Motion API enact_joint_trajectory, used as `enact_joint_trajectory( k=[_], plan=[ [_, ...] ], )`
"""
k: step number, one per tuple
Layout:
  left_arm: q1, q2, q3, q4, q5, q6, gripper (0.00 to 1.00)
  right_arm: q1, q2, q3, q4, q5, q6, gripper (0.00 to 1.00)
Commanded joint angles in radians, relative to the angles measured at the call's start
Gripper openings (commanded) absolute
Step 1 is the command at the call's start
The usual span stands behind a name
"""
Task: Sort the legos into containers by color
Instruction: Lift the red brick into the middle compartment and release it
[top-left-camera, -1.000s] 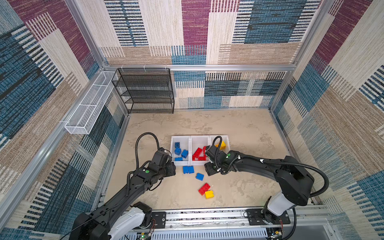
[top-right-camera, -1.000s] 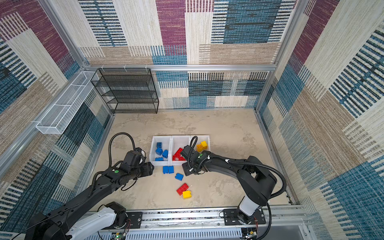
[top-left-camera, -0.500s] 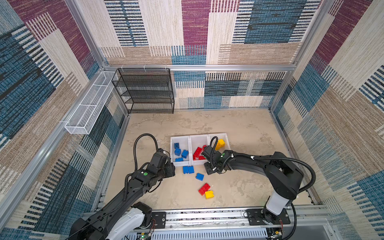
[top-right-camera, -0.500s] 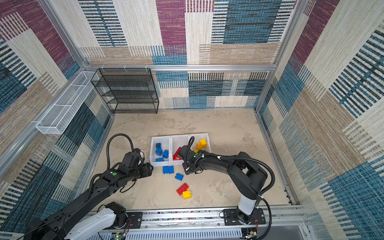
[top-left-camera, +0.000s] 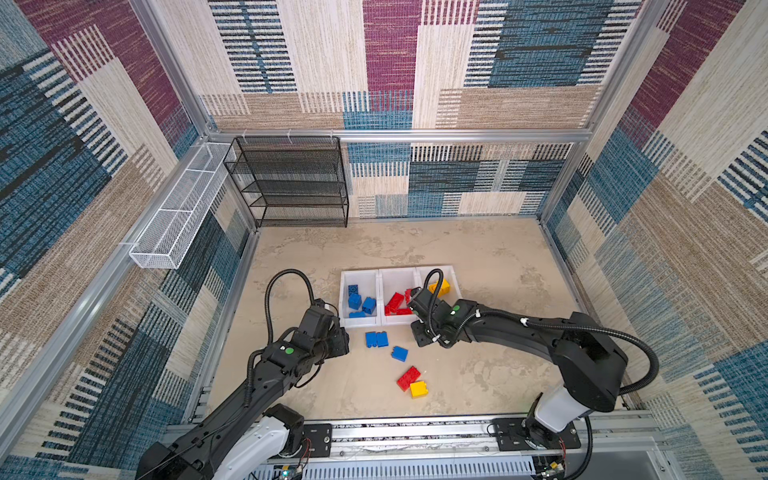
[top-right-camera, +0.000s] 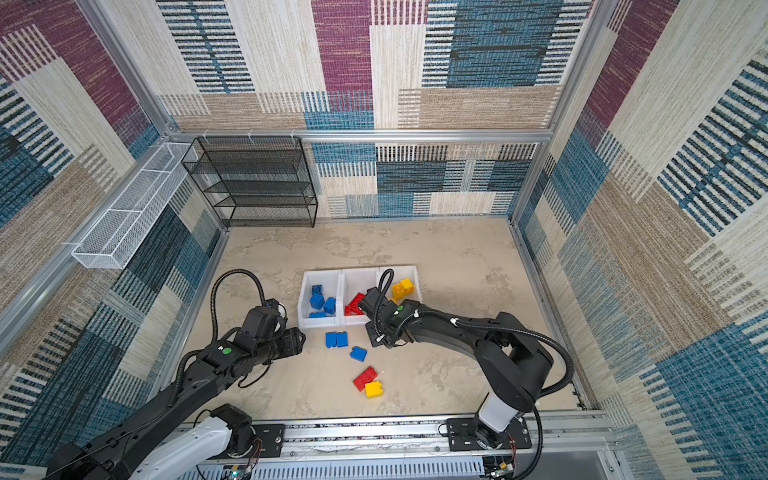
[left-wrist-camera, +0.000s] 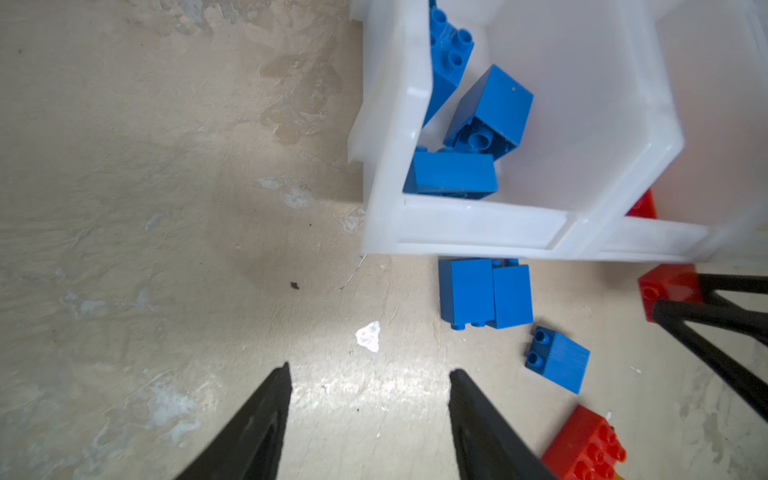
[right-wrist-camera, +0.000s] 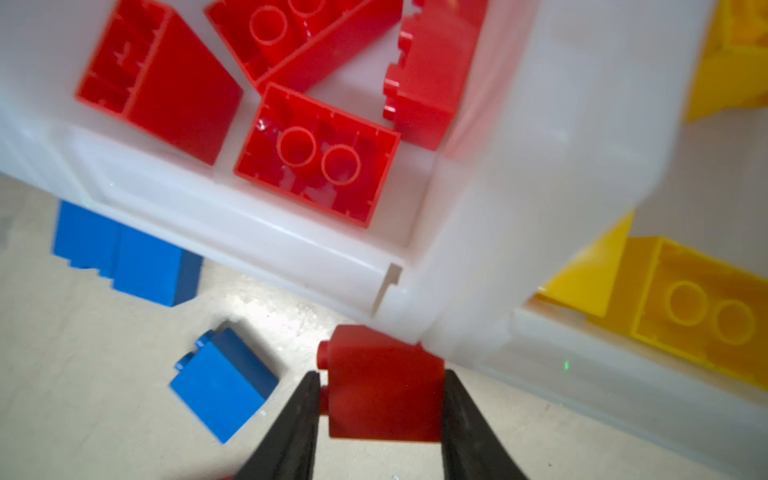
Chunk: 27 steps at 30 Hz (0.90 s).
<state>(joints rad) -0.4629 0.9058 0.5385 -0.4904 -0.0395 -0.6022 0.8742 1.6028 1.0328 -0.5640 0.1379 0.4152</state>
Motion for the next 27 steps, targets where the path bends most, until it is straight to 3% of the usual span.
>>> enact_joint_trajectory(
  k=[1, 13, 21, 27],
  plan=[
    [0.001, -0.005, -0.005, -0.011, -0.005, -0.013, 0.64, 0.001, -0.06, 0.039, 0.015, 0.009, -0.001, 0.36],
    [0.0, -0.025, -0.008, -0.028, 0.007, -0.018, 0.64, -0.008, 0.02, 0.133, 0.055, -0.003, -0.046, 0.36],
    [0.0, -0.027, -0.036, -0.021, 0.045, -0.037, 0.64, -0.065, 0.164, 0.281, 0.047, -0.006, -0.099, 0.38],
    [-0.002, -0.025, -0.04, -0.014, 0.056, -0.039, 0.64, -0.08, 0.2, 0.311, 0.048, -0.02, -0.105, 0.65]
  ],
)
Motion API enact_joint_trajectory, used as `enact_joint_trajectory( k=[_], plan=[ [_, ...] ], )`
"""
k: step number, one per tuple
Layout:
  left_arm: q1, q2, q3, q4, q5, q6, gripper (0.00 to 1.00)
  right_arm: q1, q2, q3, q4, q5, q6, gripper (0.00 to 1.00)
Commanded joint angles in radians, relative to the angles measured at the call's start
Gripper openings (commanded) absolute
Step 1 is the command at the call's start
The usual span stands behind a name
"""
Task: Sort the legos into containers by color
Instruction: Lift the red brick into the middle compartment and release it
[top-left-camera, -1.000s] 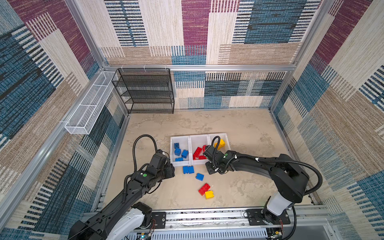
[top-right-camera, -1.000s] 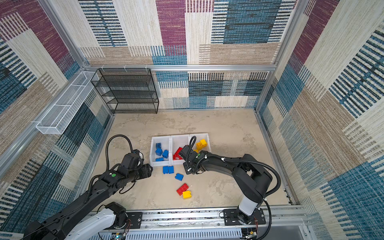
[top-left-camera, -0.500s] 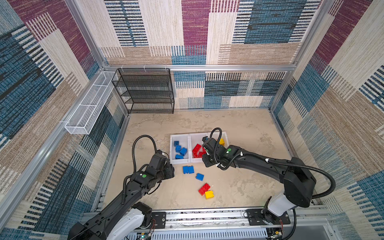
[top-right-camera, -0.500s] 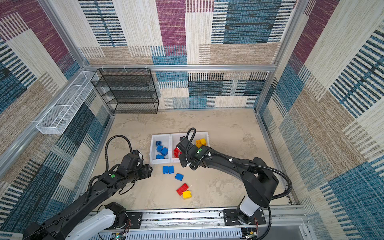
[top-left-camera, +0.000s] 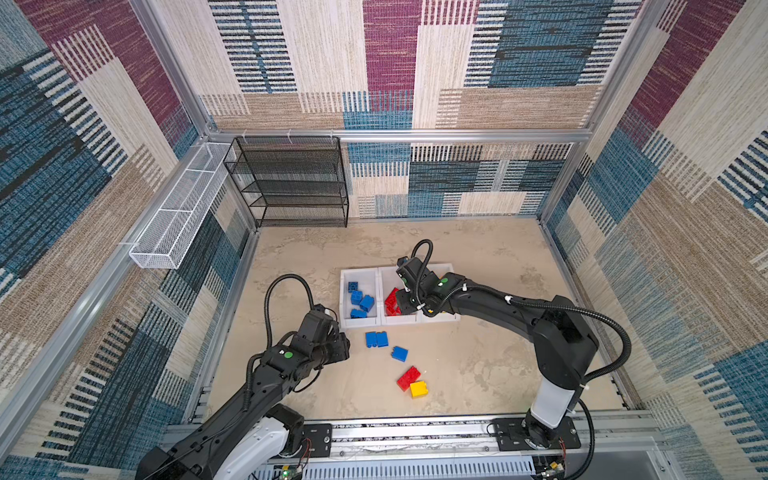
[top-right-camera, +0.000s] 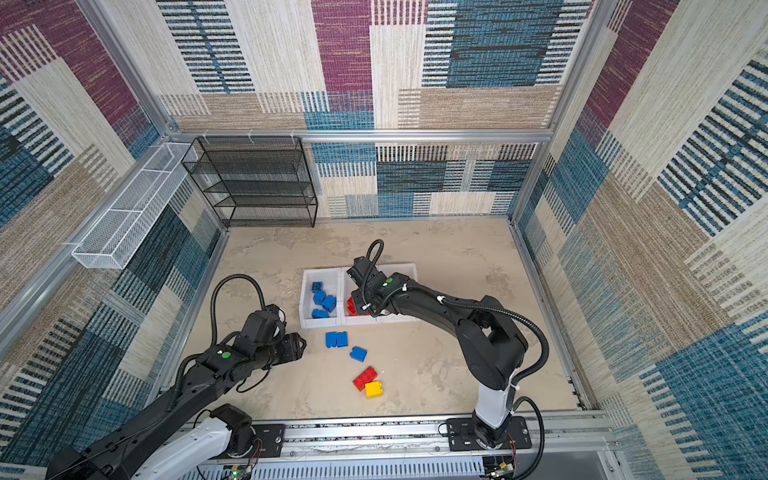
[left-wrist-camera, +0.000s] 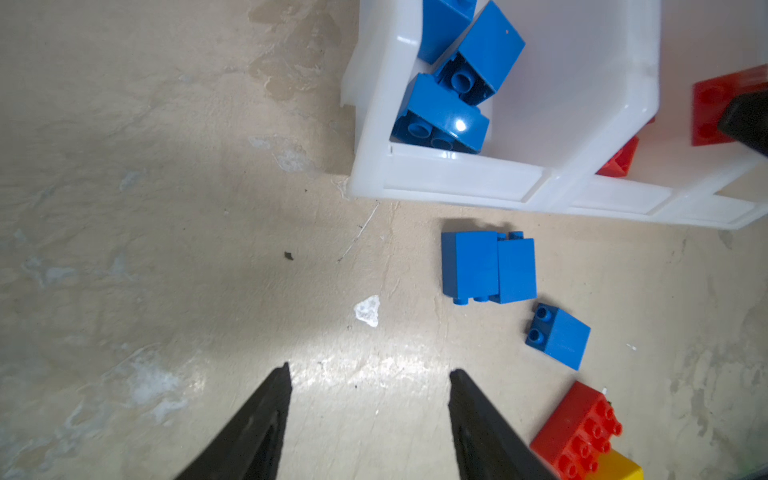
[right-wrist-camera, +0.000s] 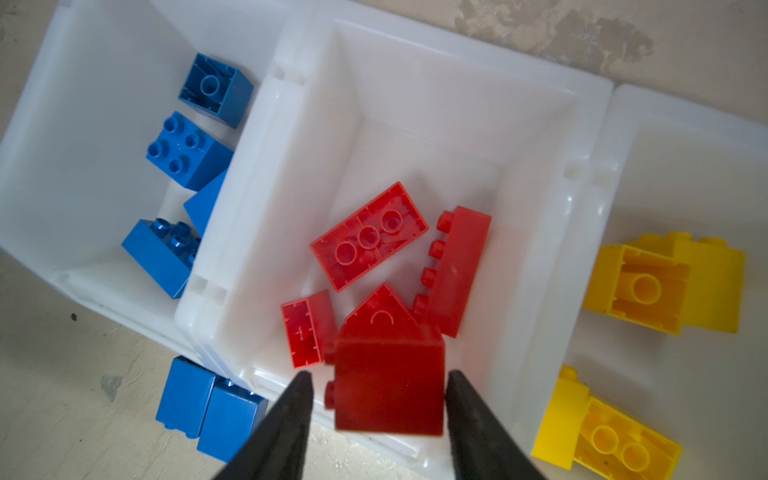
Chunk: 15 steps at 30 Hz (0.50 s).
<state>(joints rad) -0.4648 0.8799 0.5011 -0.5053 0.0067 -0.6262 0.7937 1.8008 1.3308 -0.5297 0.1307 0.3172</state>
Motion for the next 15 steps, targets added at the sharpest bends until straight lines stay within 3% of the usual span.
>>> enact_joint_trajectory(
  k=[1, 8, 15],
  plan=[
    [0.0, 0.001, -0.003, 0.003, 0.01, -0.015, 0.64, 0.001, -0.002, 0.013, 0.016, -0.013, -0.005, 0.69],
    [-0.003, 0.037, -0.004, 0.031, 0.029, -0.016, 0.64, -0.002, -0.052, 0.005, 0.002, -0.005, -0.005, 0.73],
    [-0.043, 0.124, 0.035, 0.045, 0.014, -0.012, 0.64, -0.037, -0.196, -0.118, 0.058, -0.045, 0.035, 0.75]
  ],
)
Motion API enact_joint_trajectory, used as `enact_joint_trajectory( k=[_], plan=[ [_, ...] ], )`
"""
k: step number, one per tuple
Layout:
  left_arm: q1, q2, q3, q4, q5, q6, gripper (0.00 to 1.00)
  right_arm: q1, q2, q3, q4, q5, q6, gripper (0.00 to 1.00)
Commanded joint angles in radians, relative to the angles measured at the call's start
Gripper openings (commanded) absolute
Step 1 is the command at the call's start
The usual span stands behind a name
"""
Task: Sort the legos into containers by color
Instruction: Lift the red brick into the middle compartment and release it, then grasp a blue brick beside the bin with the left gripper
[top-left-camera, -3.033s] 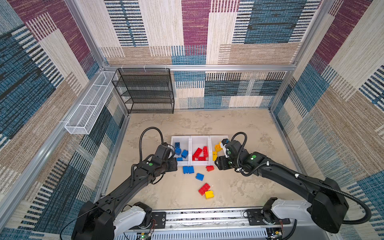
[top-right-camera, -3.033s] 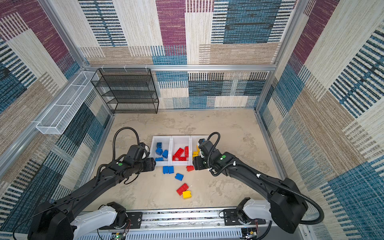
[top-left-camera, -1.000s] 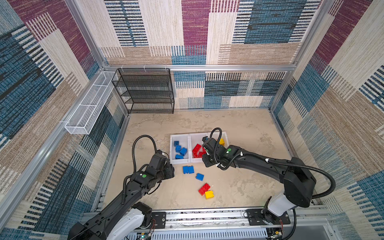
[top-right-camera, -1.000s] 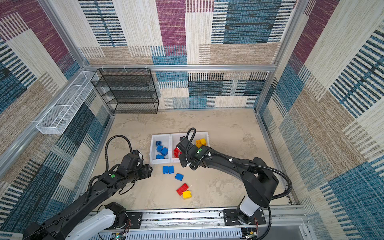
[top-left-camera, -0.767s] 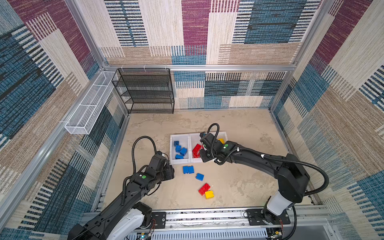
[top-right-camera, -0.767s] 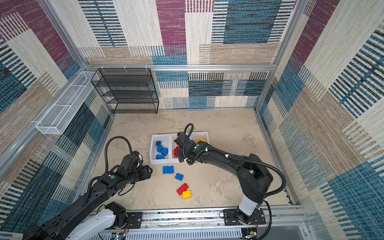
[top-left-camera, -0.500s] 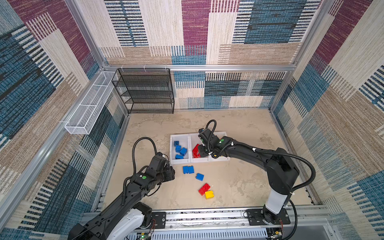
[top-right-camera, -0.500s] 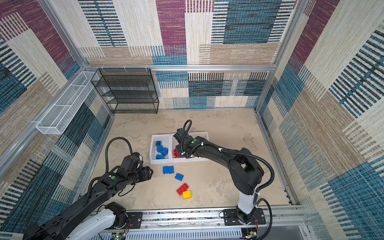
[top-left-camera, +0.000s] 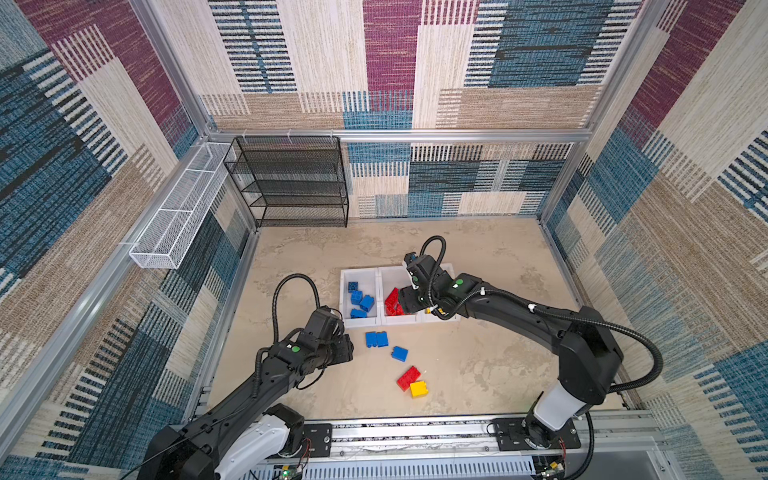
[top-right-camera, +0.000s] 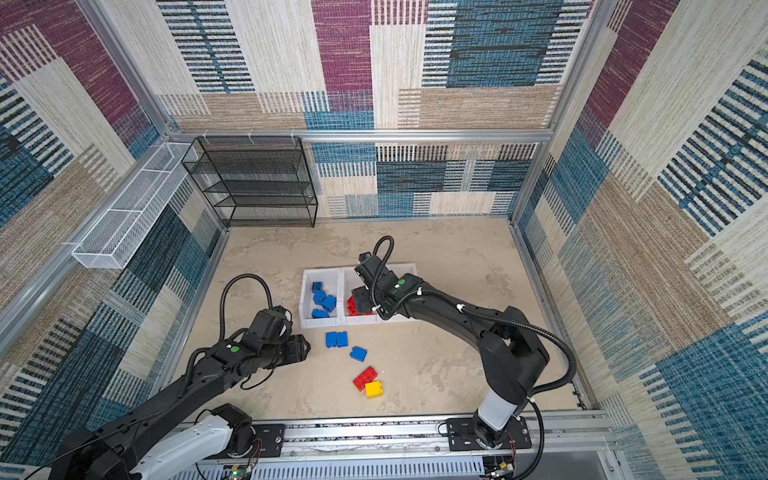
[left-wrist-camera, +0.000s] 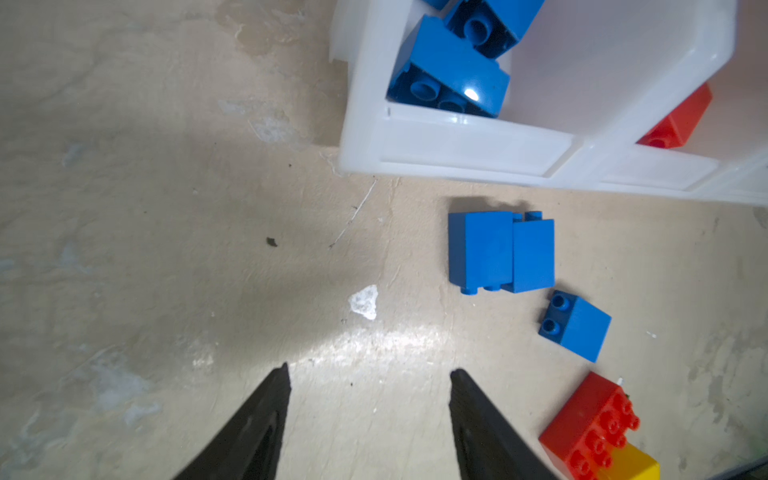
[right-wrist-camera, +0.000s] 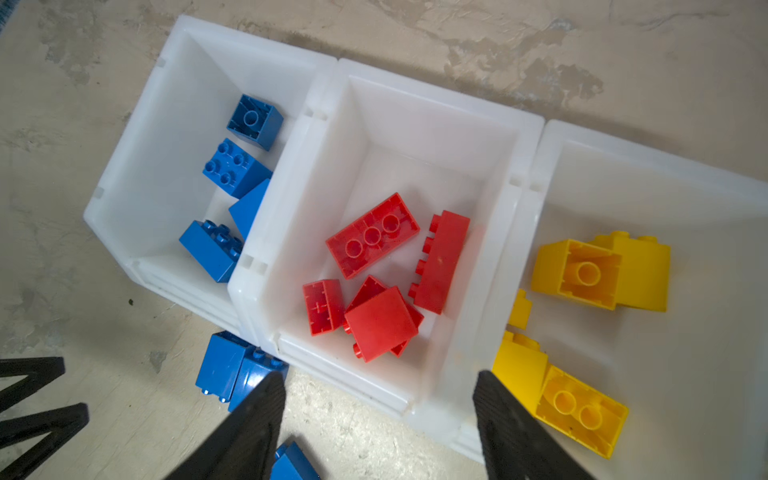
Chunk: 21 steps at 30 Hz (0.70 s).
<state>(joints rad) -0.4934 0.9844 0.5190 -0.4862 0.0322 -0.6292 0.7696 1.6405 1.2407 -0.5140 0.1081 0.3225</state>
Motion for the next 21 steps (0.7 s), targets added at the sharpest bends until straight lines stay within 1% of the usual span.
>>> enact_joint_trajectory(
  k=[1, 6, 13, 16, 21],
  plan=[
    [-0.027, 0.036, 0.022, 0.034, -0.018, -0.008, 0.64, -0.02, -0.053, -0.044, 0.047, -0.028, 0.035, 0.75],
    [-0.079, 0.139, 0.045, 0.078, -0.036, -0.006, 0.64, -0.043, -0.126, -0.095, 0.032, -0.02, 0.05, 0.75],
    [-0.15, 0.284, 0.129, 0.082, -0.093, 0.019, 0.65, -0.065, -0.209, -0.168, 0.031, -0.016, 0.08, 0.75],
    [-0.169, 0.325, 0.153, 0.089, -0.11, 0.025, 0.66, -0.066, -0.224, -0.179, 0.017, -0.016, 0.091, 0.75],
    [-0.183, 0.4, 0.178, 0.118, -0.101, 0.037, 0.66, -0.067, -0.281, -0.22, 0.006, -0.003, 0.118, 0.76]
  ],
)
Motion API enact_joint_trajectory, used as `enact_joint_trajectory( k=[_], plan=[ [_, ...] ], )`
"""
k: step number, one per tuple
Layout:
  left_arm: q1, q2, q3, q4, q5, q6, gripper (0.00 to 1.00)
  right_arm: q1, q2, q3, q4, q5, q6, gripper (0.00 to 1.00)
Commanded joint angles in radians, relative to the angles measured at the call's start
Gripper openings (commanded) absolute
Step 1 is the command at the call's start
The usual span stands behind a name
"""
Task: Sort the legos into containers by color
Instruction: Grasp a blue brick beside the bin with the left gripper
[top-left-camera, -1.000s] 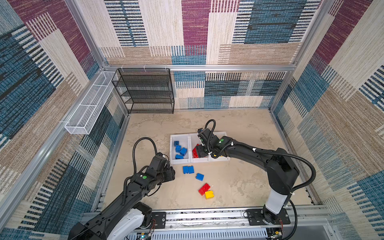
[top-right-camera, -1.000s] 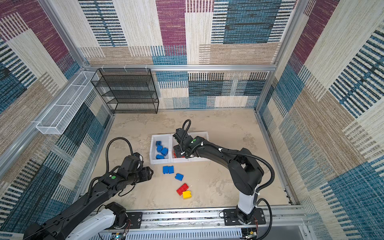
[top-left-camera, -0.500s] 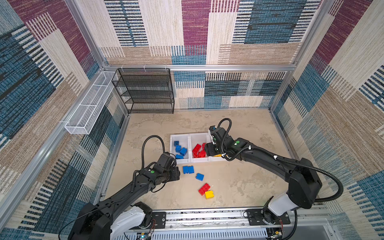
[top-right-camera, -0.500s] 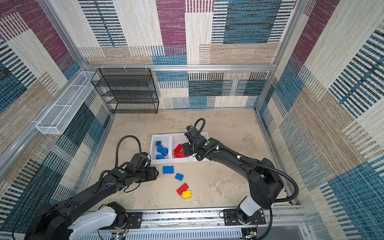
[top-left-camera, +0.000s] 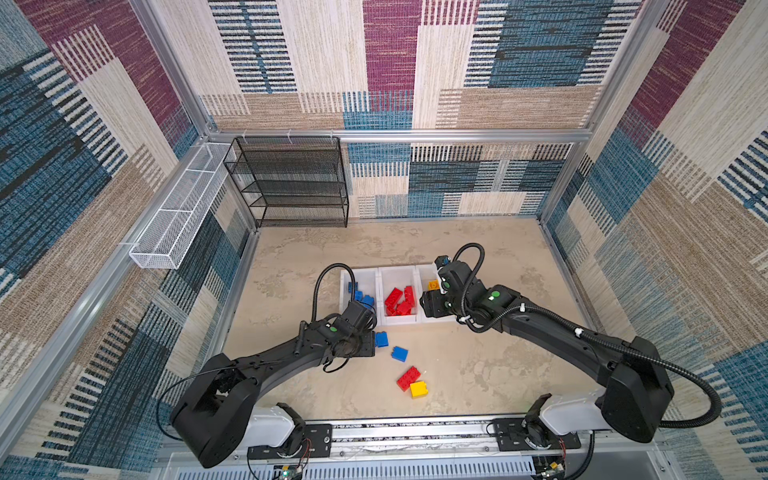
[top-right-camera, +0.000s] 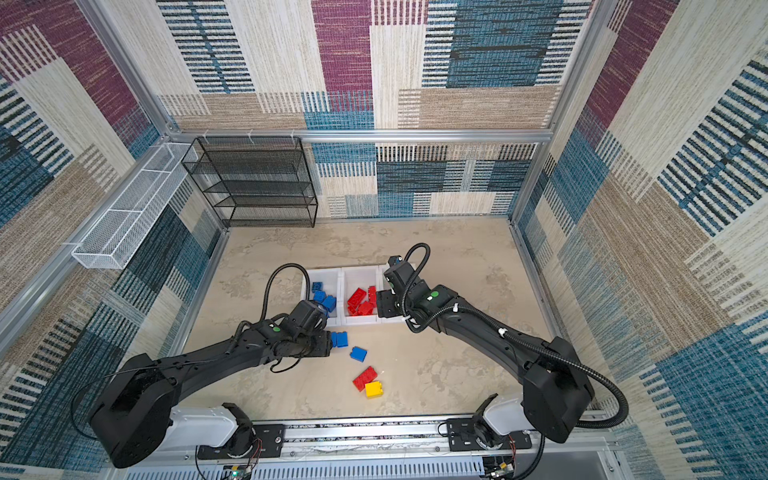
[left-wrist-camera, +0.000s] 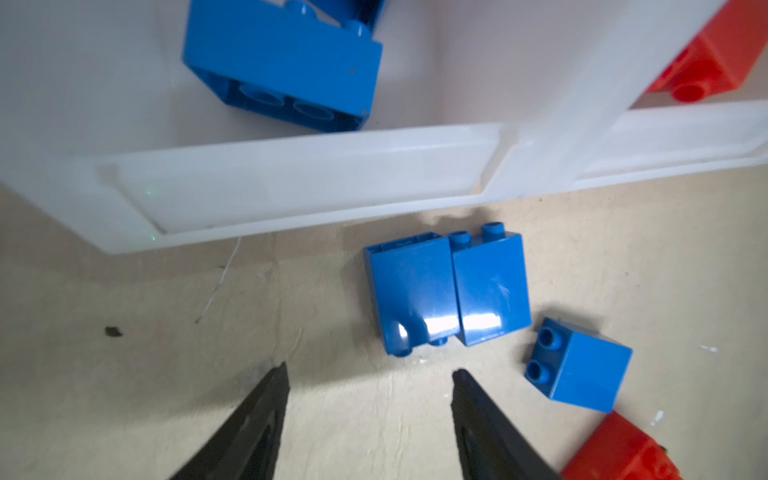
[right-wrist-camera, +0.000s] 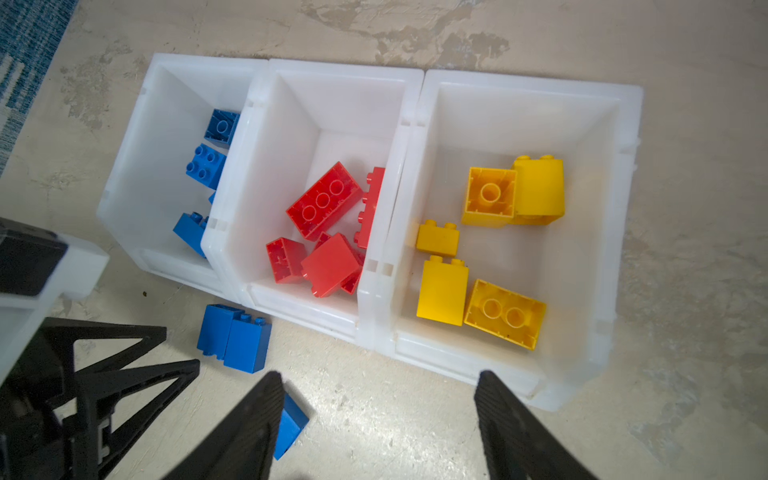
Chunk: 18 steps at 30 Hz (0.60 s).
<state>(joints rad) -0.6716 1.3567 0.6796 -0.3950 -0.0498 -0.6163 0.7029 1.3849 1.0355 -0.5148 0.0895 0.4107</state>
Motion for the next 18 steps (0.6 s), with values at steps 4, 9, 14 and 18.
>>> enact_joint_trajectory(
  k=[4, 9, 14, 18],
  plan=[
    [-0.017, 0.078, 0.047, 0.028, -0.024, 0.04, 0.66, 0.0, -0.056, -0.043, -0.003, 0.019, 0.043, 0.76],
    [-0.02, 0.125, 0.069, 0.035, -0.037, 0.041, 0.66, 0.0, -0.069, -0.049, -0.013, 0.022, 0.049, 0.76],
    [-0.026, 0.17, 0.094, 0.045, -0.032, 0.053, 0.65, 0.0, -0.072, -0.05, -0.014, 0.024, 0.051, 0.76],
    [-0.031, 0.199, 0.111, 0.043, -0.038, 0.06, 0.59, 0.0, -0.069, -0.049, -0.014, 0.021, 0.05, 0.76]
  ],
)
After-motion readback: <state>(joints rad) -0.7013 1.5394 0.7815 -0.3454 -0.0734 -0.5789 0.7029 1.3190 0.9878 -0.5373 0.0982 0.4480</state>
